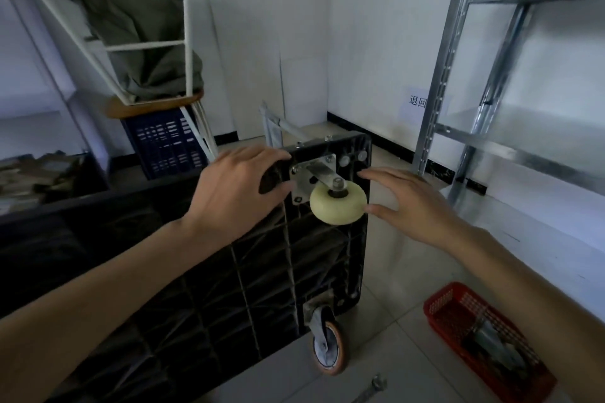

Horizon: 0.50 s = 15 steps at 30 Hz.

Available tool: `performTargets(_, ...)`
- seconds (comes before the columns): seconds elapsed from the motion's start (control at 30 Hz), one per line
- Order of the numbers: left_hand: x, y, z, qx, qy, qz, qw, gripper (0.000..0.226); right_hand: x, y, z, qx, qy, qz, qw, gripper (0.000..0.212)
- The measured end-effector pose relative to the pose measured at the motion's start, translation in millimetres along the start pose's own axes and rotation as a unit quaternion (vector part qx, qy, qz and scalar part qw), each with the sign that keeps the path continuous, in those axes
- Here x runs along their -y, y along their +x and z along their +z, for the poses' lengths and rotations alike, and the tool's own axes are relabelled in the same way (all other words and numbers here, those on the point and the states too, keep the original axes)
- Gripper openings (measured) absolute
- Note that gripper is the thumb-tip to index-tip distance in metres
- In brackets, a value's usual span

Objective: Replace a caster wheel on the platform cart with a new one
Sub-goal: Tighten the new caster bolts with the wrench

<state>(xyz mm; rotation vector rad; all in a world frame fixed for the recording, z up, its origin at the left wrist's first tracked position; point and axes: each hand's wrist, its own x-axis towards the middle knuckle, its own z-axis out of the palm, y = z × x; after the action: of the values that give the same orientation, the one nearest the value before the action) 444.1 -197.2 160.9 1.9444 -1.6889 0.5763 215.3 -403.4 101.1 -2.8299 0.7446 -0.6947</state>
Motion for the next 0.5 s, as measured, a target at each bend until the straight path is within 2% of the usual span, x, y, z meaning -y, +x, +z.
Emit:
performTargets(0.1, 15, 20, 4, 0.018, 0.011, -0.027, 0.999, 0.053, 0, 12, -9, 0.004, -0.013, -0.023, 1.0, 0.07)
performTargets(0.33, 55, 77, 43, 0.098, 0.012, -0.07, 0.993, 0.085, -3, 60, -24, -0.041, 0.019, -0.06, 0.997, 0.059)
performTargets(0.5, 62, 98, 45, 0.213, -0.033, -0.127, 0.968, 0.095, 18, 94, -18, -0.013, 0.07, -0.039, 0.997, 0.057)
